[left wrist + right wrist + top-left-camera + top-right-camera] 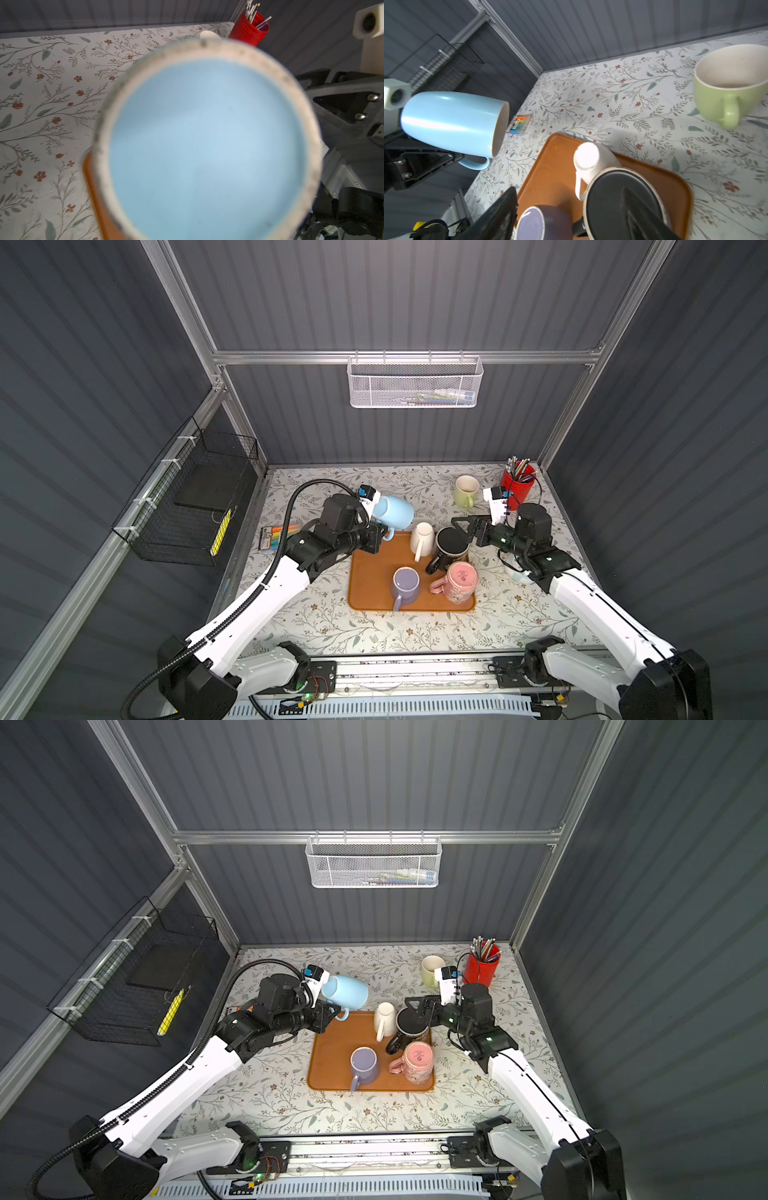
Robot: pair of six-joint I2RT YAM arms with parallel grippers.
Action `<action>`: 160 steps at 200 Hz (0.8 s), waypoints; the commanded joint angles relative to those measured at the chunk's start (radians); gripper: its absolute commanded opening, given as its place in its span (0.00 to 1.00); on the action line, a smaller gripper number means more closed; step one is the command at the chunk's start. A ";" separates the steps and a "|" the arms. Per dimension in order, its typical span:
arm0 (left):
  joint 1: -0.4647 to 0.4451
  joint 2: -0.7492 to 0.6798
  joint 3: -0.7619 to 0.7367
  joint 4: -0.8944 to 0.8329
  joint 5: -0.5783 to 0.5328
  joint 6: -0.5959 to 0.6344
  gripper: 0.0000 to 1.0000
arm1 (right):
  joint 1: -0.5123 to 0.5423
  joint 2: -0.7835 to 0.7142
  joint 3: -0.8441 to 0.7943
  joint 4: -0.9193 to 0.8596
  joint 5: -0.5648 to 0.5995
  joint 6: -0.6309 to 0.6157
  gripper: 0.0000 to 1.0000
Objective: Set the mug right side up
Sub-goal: 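Lift the light blue mug off the tray with the left gripper, then hold the light blue mug sideways while the right gripper moves to grasp its base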
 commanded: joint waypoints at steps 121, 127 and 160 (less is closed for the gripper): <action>0.037 0.020 -0.006 0.608 0.349 -0.220 0.00 | 0.005 0.001 -0.237 0.835 -0.407 0.423 0.81; 0.038 0.024 -0.006 0.626 0.359 -0.228 0.00 | 0.005 0.013 -0.240 0.871 -0.415 0.444 0.82; 0.042 0.055 0.000 0.710 0.399 -0.267 0.00 | 0.008 0.109 -0.239 1.125 -0.468 0.587 0.84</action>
